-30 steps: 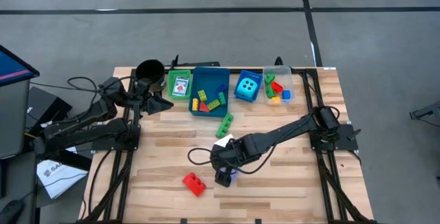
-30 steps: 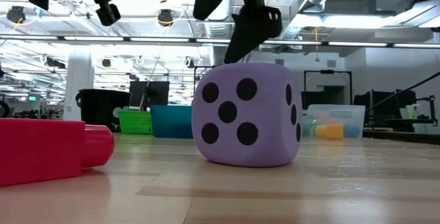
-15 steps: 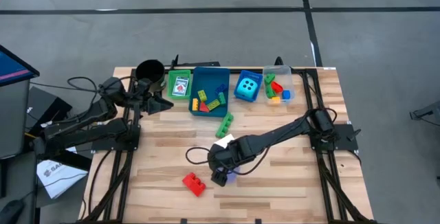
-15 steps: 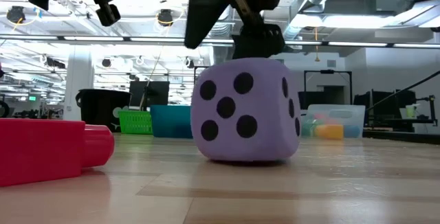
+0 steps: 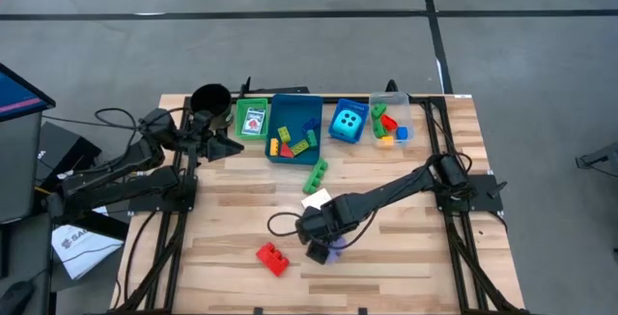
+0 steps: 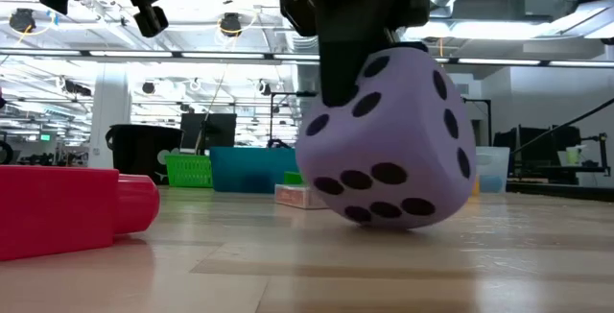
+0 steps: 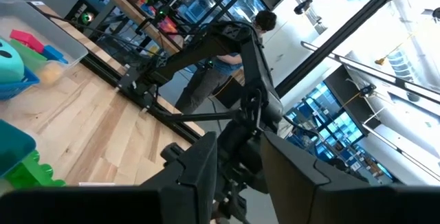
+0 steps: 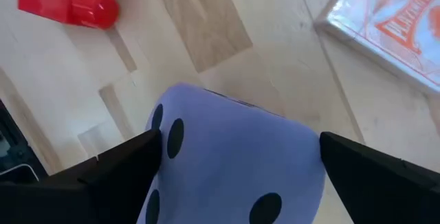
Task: Pick & Place Toys
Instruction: Put the purple dice into the blue bin
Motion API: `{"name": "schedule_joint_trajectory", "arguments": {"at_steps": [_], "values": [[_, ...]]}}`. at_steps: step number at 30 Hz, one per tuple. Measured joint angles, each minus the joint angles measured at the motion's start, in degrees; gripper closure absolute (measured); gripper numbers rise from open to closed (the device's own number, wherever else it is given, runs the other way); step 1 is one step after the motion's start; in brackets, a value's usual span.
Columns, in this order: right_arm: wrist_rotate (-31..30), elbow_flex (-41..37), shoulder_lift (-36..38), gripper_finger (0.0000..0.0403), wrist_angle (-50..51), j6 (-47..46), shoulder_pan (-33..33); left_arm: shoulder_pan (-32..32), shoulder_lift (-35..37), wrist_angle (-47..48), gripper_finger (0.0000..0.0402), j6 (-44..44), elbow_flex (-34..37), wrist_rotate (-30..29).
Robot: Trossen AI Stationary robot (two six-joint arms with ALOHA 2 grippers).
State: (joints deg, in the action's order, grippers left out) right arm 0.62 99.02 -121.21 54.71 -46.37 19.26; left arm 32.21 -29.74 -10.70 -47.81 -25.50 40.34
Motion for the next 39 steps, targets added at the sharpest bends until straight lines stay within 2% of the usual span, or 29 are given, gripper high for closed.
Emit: {"name": "schedule_joint_trajectory", "arguments": {"at_steps": [6,13,16,24,39], "values": [[0.2,-0.08,-0.02,0.0015,0.58,-0.48,-0.08,-0.01,0.0,0.0,0.0293,1.09,0.0,0.0],[2.16,-0.1,-0.02,0.0016,0.98,-5.68,-0.08,-0.02,0.0,0.0,0.0293,1.11,0.0,0.0],[2.39,-0.1,-0.02,0.0031,1.11,-8.16,-0.08,-0.01,0.0,0.0,0.0293,1.1,0.0,0.02],[2.56,-0.08,0.03,0.0113,1.09,-9.66,-0.04,-0.02,0.0,0.0,0.0293,1.09,0.0,0.02],[2.82,-0.31,1.09,0.0126,2.59,-10.69,-0.15,-0.01,0.0,0.0,0.0293,1.09,0.0,0.02]]}}
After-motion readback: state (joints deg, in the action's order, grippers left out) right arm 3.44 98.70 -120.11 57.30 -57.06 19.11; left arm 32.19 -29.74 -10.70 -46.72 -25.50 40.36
